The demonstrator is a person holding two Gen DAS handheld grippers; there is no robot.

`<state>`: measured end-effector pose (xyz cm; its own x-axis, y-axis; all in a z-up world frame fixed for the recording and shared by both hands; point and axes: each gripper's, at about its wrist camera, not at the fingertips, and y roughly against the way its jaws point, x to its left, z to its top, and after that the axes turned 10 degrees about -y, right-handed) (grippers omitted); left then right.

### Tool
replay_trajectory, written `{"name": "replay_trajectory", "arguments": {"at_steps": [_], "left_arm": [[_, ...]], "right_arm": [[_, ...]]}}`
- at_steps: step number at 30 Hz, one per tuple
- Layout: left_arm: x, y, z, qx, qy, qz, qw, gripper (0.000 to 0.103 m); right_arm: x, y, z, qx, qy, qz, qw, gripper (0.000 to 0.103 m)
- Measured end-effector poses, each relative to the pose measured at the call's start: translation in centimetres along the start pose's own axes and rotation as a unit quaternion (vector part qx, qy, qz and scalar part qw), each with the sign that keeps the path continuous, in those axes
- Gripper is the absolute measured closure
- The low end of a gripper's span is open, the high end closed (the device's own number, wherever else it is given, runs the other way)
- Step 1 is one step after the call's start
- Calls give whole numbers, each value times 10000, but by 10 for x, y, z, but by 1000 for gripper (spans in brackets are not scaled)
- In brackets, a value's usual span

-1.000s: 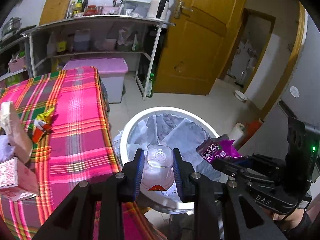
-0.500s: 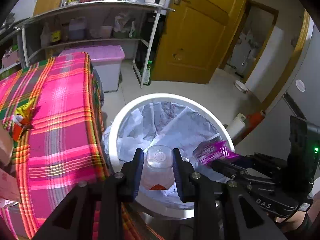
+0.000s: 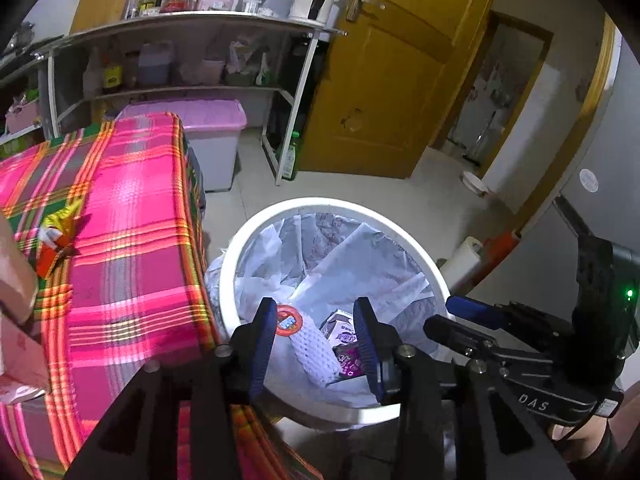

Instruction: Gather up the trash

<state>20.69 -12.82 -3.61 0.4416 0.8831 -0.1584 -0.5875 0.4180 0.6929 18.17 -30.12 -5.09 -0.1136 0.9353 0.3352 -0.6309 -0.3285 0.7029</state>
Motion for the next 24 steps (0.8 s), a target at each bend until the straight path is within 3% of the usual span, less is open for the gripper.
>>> {"name": "replay_trajectory", "arguments": {"at_steps": [24], "left_arm": [[19, 100, -40, -604, 211, 454, 9969, 64]], "right_arm": [[79, 44, -13, -292, 659, 372, 9967, 56]]}}
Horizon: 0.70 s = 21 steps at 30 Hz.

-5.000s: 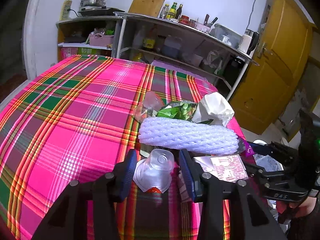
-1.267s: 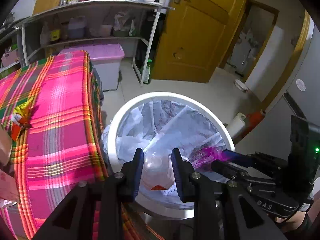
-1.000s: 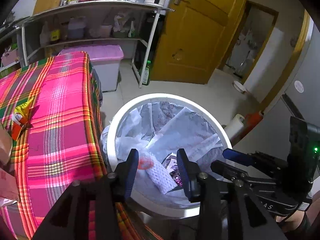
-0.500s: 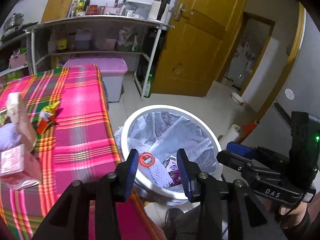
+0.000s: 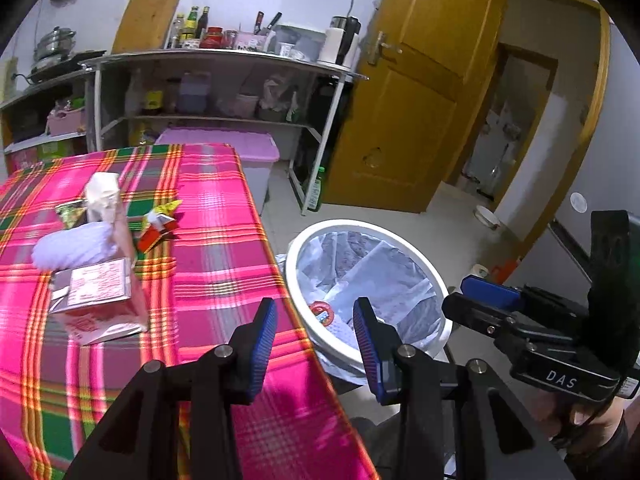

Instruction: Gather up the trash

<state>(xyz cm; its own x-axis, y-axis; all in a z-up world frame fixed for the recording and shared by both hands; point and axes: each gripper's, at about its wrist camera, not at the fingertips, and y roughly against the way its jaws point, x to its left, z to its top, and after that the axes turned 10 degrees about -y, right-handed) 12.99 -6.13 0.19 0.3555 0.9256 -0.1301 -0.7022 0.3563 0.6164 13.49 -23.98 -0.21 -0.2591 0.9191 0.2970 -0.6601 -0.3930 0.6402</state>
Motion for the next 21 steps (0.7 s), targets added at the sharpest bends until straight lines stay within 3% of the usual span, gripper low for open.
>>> {"name": "replay_trajectory", "arguments": {"at_steps": [9, 21], "left_arm": [[7, 21, -13, -135, -28, 306, 9994, 64], [36, 46, -35, -142, 322, 661, 9972, 64]], "right_arm": [[19, -1, -6, 43, 230, 174, 9996, 56], [41, -16, -13, 308, 333, 552, 9974, 56]]}}
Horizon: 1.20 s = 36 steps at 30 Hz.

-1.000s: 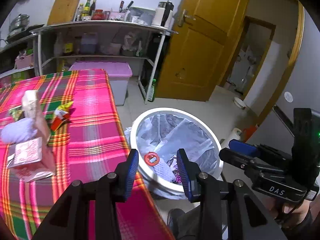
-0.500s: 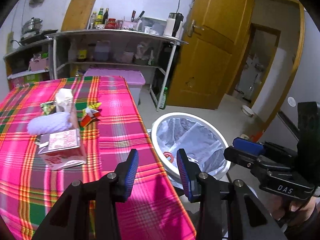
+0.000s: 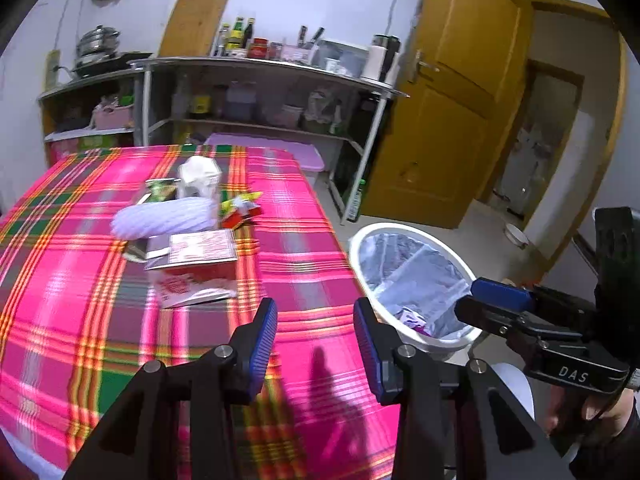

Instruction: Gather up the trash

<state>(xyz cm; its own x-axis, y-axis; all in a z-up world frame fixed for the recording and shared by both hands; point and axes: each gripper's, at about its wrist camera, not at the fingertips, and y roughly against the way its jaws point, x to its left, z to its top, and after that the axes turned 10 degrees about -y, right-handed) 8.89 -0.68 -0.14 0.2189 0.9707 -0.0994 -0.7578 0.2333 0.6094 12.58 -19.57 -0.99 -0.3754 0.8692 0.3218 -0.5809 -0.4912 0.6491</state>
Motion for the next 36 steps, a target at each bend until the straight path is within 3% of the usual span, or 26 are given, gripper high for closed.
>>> {"name": "replay_trajectory", "arguments": {"at_steps": [15, 36], "left_arm": [[44, 10, -6, -9, 362, 547, 9978, 60], [105, -3, 6, -57, 959, 846, 9918, 57]], "right_arm": [[14, -17, 3, 179, 56, 158, 9997, 56], [36, -50, 22, 331, 317, 268, 9986, 56]]}}
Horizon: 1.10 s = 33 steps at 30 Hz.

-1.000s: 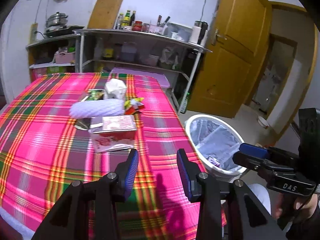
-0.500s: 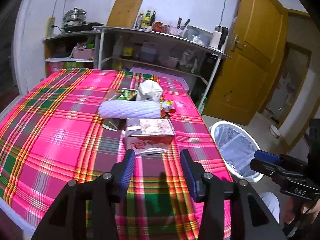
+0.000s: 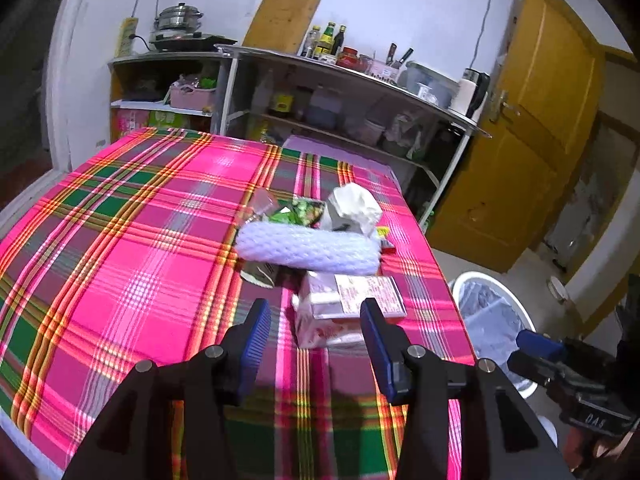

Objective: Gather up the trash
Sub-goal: 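Move both grippers toward the trash pile on the plaid table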

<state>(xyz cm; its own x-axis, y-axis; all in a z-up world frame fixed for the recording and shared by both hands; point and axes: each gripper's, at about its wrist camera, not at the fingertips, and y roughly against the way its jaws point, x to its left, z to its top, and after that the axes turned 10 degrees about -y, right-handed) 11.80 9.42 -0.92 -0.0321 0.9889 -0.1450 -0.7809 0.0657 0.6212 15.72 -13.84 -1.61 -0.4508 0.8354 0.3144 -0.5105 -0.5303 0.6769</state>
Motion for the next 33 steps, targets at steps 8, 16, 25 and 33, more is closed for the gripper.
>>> {"name": "replay_trajectory", "arguments": {"at_steps": [8, 16, 25, 33], "left_arm": [[3, -23, 8, 99, -57, -96, 9999, 57], [-13, -38, 1, 339, -235, -717, 9966, 57], [-60, -26, -5, 292, -741, -1462, 9861, 57], [-54, -22, 4, 7, -890, -788, 9929, 57]], "right_arm": [[0, -14, 5, 91, -3, 4, 10000, 56], [-12, -17, 5, 125, -192, -91, 9997, 56], [-29, -4, 1, 26, -465, -223, 9987, 56], [-35, 5, -4, -22, -523, -197, 9984, 56]]}}
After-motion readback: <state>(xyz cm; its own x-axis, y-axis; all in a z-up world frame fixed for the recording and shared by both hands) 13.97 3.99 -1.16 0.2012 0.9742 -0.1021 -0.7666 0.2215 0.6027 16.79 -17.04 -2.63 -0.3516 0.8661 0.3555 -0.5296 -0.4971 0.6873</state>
